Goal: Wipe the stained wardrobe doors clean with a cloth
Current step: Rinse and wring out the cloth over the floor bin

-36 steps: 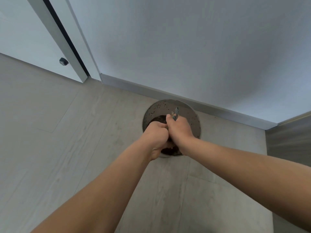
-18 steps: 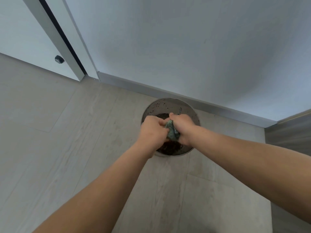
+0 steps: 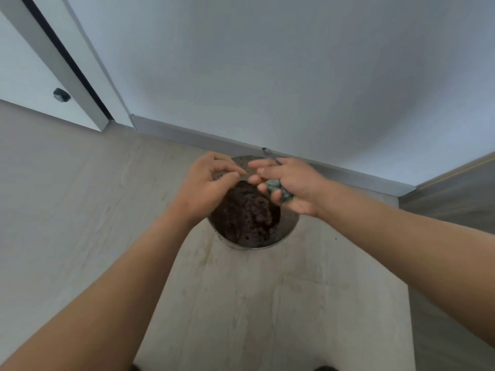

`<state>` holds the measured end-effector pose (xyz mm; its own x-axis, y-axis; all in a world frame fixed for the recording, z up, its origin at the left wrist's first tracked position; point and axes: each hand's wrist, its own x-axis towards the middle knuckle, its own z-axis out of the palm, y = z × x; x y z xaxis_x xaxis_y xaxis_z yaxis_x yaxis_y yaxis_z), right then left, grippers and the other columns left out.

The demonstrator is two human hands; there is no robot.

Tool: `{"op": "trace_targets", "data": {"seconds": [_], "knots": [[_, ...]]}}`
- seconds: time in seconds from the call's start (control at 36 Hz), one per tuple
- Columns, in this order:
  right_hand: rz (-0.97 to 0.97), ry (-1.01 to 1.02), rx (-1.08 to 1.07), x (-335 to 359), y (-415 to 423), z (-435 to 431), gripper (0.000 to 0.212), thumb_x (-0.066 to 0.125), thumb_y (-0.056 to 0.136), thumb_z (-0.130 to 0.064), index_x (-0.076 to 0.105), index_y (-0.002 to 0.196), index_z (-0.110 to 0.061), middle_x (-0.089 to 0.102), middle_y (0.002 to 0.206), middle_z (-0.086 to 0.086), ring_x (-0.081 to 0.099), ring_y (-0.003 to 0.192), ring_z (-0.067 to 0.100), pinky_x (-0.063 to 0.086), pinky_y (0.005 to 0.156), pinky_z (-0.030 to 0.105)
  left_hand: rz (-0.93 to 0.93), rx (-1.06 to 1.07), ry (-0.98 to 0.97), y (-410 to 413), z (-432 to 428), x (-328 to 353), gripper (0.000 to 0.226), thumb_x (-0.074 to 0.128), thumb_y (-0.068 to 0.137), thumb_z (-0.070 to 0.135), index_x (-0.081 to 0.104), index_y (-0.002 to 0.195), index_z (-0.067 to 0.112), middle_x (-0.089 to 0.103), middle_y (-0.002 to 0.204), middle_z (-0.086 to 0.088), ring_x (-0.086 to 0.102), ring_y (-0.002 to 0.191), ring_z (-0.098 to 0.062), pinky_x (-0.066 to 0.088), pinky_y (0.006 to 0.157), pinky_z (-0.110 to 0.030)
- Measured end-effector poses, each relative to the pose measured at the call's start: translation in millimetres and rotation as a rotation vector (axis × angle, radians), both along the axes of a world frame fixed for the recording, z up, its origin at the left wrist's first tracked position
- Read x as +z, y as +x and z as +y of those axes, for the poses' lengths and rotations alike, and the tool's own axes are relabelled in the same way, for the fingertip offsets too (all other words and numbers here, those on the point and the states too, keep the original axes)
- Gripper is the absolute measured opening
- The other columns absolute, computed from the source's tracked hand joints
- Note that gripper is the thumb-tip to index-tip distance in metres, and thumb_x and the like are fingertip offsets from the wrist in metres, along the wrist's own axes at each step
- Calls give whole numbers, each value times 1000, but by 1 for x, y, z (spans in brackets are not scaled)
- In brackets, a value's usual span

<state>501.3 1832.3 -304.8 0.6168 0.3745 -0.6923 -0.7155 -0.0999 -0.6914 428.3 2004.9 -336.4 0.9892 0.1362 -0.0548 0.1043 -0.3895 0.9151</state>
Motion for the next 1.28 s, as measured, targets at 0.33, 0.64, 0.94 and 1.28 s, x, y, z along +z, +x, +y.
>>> {"op": "trace_targets", "data": {"seconds": [0.33, 0.64, 0.94, 1.28], "knots": [[-252, 151, 54, 32, -7, 10, 37, 49, 105, -37, 60, 86, -7, 34, 55, -2, 26, 42, 10, 13, 38, 18, 47, 229, 90, -6, -11, -45, 50, 55, 100, -4, 49, 148, 8, 53, 142, -3, 49, 132, -16, 36, 114, -25], [-246, 29, 40, -13, -5, 15, 52, 41, 107, -42, 41, 62, -15, 33, 51, 0, 26, 37, 12, 17, 39, 14, 104, 333, -62, -3, -16, -48, 35, 40, 112, 12, 60, 141, 13, 61, 119, 12, 56, 110, -1, 38, 88, -3], [-284, -214, 45, -41, -8, 23, 51, 41, 105, -40, 30, 59, -23, 26, 51, 1, 23, 42, 12, 12, 47, 22, 73, 360, -79, -1, -15, -60, 34, 38, 112, 10, 62, 137, 9, 65, 118, 6, 61, 114, -11, 44, 100, -21], [-65, 111, 244, -6, 4, 9, 14, 55, 95, 8, 63, 98, -3, 72, 104, 18, 72, 85, 24, 57, 56, 24, 70, 372, -53, 0, -16, -56, 33, 40, 112, 8, 65, 133, 8, 65, 113, 7, 59, 107, -8, 42, 91, -15]]}}
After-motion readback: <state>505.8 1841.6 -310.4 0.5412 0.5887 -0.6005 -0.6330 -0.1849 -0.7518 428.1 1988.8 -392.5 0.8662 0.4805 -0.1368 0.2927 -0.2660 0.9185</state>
